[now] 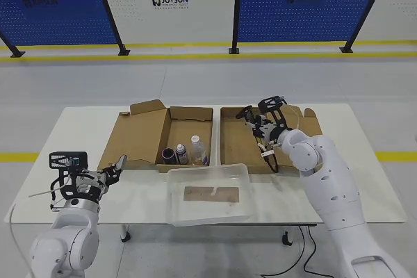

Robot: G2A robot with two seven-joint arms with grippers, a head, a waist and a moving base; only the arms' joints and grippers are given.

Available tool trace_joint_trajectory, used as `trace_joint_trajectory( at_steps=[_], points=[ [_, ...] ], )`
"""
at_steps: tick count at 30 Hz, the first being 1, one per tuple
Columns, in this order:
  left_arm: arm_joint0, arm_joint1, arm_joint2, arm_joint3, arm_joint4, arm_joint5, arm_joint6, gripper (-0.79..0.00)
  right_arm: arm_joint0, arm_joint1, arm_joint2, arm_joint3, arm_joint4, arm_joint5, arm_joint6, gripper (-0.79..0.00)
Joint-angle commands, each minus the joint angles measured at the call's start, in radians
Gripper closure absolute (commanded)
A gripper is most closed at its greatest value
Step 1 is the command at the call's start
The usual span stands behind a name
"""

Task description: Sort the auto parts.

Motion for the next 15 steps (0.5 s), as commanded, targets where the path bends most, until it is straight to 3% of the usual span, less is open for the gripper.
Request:
trace_joint_trajectory(
  at_steps=[1,10,15],
  points=[
    [0.000,0.000,0.000,0.000,0.000,0.000,0.000,-0.785,-0.002,0.002,0.005,0.013,0.004,0.001,-0.009,0.000],
    [0.000,0.000,0.000,0.000,0.000,0.000,0.000,-0.785,0.004,0.004,0.007,0.063,0.034,-0.005,-0.026,0.000],
    [0.000,0.000,0.000,0.000,0.000,0.000,0.000,-0.785,0.014,0.003,-0.001,0.089,0.042,0.004,-0.024,-0.105]
  ],
)
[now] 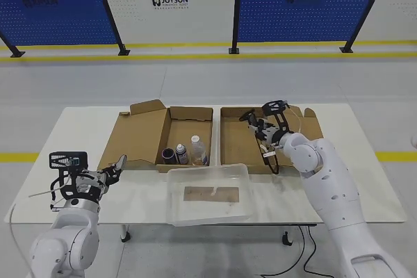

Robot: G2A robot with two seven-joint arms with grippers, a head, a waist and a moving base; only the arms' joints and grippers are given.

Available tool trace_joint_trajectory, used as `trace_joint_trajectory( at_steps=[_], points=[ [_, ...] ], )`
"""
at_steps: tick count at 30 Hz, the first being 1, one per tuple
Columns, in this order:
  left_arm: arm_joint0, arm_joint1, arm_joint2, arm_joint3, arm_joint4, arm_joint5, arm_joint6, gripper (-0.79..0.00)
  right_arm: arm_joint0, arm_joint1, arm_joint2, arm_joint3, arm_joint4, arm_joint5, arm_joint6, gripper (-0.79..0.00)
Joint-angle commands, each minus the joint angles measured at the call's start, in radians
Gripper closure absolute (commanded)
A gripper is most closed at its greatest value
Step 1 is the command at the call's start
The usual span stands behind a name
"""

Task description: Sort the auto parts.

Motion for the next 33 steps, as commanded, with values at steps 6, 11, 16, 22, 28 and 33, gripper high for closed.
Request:
trace_joint_trajectory(
  at_steps=[6,11,16,22,28,33],
  points=[
    [0.000,0.000,0.000,0.000,0.000,0.000,0.000,-0.785,0.017,0.000,-0.006,0.040,0.015,0.003,0.011,-0.105],
    [0.000,0.000,0.000,0.000,0.000,0.000,0.000,-0.785,0.028,0.000,-0.013,0.069,0.020,0.001,0.013,-0.166],
    [0.000,0.000,0.000,0.000,0.000,0.000,0.000,-0.785,0.033,0.000,-0.017,0.095,0.031,0.003,0.011,-0.203],
    [0.000,0.000,0.000,0.000,0.000,0.000,0.000,-0.785,0.037,0.001,-0.021,0.114,0.039,0.002,0.008,-0.289],
    [0.000,0.000,0.000,0.000,0.000,0.000,0.000,-0.785,0.044,0.002,-0.027,0.126,0.043,0.001,0.013,-0.376],
    [0.000,0.000,0.000,0.000,0.000,0.000,0.000,-0.785,0.048,0.002,-0.031,0.130,0.049,0.002,0.013,-0.382]
  ],
)
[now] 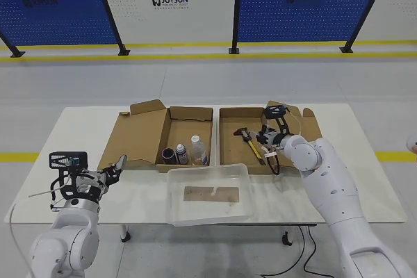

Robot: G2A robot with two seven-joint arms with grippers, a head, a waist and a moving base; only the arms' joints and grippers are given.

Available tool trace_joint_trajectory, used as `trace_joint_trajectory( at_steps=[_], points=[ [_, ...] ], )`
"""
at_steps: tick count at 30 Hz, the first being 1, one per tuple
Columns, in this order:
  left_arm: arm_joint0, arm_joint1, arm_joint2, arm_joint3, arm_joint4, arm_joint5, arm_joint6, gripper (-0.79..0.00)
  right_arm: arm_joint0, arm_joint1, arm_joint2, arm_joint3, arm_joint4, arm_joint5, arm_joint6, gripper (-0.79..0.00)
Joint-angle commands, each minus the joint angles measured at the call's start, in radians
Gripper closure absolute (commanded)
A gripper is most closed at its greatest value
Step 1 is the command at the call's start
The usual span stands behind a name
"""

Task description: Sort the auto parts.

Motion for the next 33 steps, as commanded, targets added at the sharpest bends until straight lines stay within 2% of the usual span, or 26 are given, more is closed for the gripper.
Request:
trace_joint_trajectory(
  at_steps=[1,2,3,4,5,10,16,24,33],
  points=[
    [0.000,0.000,0.000,0.000,0.000,0.000,0.000,-0.785,0.001,0.000,-0.002,0.001,0.001,-0.002,-0.001,-0.391],
    [0.000,0.000,0.000,0.000,0.000,0.000,0.000,-0.785,0.002,0.000,-0.003,-0.001,0.000,-0.004,-0.002,-0.462],
    [0.000,0.000,0.000,0.000,0.000,0.000,0.000,-0.785,0.003,0.001,-0.005,-0.005,-0.002,-0.008,-0.005,-0.628],
    [0.000,0.000,0.000,0.000,0.000,0.000,0.000,-0.785,0.003,0.001,-0.006,-0.011,-0.001,-0.019,-0.011,-0.683],
    [0.000,0.000,0.000,0.000,0.000,0.000,0.000,-0.785,0.002,0.002,-0.008,-0.017,-0.002,-0.027,-0.011,-0.779],
    [0.000,0.000,0.000,0.000,0.000,0.000,0.000,-0.785,-0.032,0.009,0.008,-0.098,0.004,-0.067,-0.073,-0.785],
    [0.000,0.000,0.000,0.000,0.000,0.000,0.000,-0.785,-0.129,0.027,0.055,-0.264,-0.005,-0.122,-0.158,-0.785],
    [0.000,0.000,0.000,0.000,0.000,0.000,0.000,-0.785,-0.316,0.051,0.137,-0.564,-0.048,-0.099,-0.218,-0.785],
    [0.000,0.000,0.000,0.000,0.000,0.000,0.000,-0.785,-0.518,0.073,0.250,-0.799,-0.067,-0.055,-0.247,-0.785]
  ],
)
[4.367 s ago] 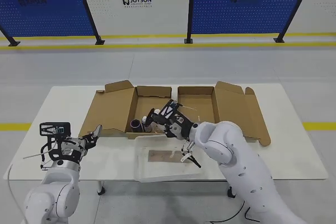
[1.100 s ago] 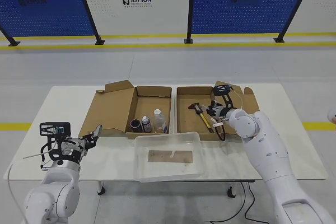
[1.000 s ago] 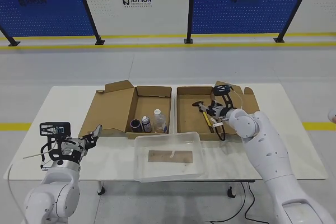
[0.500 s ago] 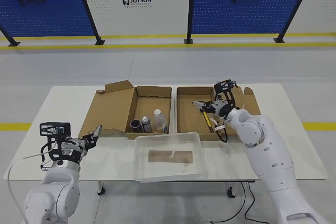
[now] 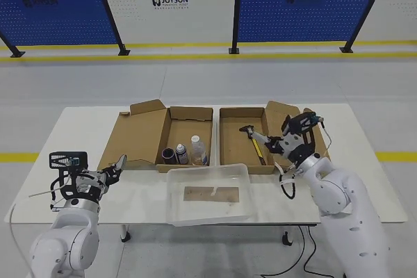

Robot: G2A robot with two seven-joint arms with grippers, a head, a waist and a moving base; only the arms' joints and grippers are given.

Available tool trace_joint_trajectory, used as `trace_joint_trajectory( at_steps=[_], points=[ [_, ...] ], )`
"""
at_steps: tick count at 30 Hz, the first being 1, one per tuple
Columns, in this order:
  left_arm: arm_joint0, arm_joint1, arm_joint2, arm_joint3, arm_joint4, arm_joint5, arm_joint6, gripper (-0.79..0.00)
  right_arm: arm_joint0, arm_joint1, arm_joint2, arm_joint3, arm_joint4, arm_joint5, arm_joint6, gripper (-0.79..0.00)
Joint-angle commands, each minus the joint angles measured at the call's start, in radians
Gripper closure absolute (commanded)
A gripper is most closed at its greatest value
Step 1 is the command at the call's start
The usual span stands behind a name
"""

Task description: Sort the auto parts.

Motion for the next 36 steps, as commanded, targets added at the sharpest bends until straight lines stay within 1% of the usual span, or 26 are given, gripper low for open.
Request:
trace_joint_trajectory(
  at_steps=[1,9,14,18,36],
  points=[
    [0.000,0.000,0.000,0.000,0.000,0.000,0.000,-0.785,-0.052,0.004,0.028,-0.045,-0.001,0.012,-0.016,-0.785],
    [0.000,0.000,0.000,0.000,0.000,0.000,0.000,-0.785,-0.249,0.014,0.118,-0.157,0.016,0.021,-0.097,-0.785],
    [0.000,0.000,0.000,0.000,0.000,0.000,0.000,-0.785,-0.314,0.018,0.153,-0.157,0.038,-0.012,-0.143,-0.785],
    [0.000,0.000,0.000,0.000,0.000,0.000,0.000,-0.785,-0.334,0.021,0.166,-0.174,0.038,-0.022,-0.153,-0.785],
    [0.000,0.000,0.000,0.000,0.000,0.000,0.000,-0.784,-0.334,0.021,0.166,-0.174,0.038,-0.022,-0.153,-0.784]
  ],
)
